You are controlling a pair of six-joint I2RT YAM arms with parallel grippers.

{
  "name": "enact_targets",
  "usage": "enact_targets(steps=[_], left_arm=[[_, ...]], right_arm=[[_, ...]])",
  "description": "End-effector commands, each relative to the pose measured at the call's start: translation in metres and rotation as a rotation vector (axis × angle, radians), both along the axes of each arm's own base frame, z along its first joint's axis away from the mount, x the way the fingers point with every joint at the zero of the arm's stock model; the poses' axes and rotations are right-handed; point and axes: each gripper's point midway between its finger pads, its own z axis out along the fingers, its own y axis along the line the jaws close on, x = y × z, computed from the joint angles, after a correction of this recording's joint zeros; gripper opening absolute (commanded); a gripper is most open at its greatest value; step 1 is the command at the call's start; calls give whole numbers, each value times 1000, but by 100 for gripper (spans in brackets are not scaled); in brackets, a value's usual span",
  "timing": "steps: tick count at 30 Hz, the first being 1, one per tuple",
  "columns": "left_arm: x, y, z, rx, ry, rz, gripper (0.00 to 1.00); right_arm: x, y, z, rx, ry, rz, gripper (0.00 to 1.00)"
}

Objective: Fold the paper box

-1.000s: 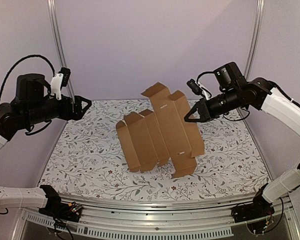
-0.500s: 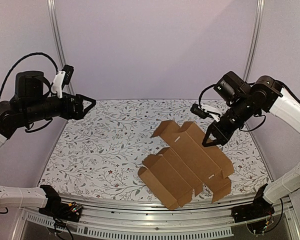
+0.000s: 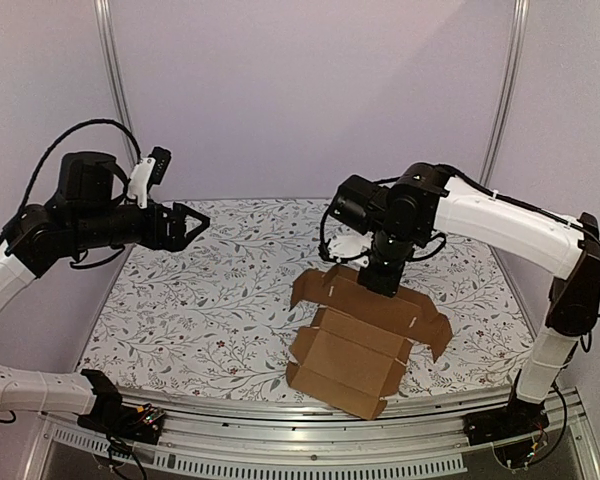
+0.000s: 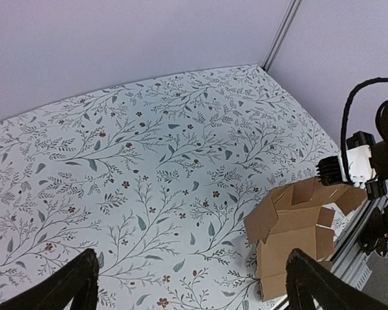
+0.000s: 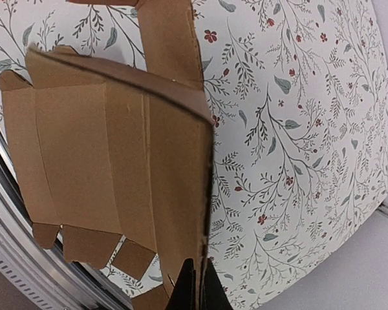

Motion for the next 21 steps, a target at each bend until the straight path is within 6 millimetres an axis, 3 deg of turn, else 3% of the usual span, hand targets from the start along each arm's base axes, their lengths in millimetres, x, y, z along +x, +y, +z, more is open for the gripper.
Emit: enact_targets(steps=[1, 10, 15, 21], left_arm=[[8, 0, -13, 1, 27, 27, 99], [13, 8, -56, -2, 103, 115, 99], [13, 0, -80, -44, 171, 118, 99], [11, -14, -102, -87, 243, 79, 99]], right_arm=[[17, 16, 6, -121, -107, 188, 0], [18, 63, -6, -80, -114, 443, 0], [31, 82, -12, -84, -191, 464, 0], [31, 96, -37, -67, -223, 480, 0]])
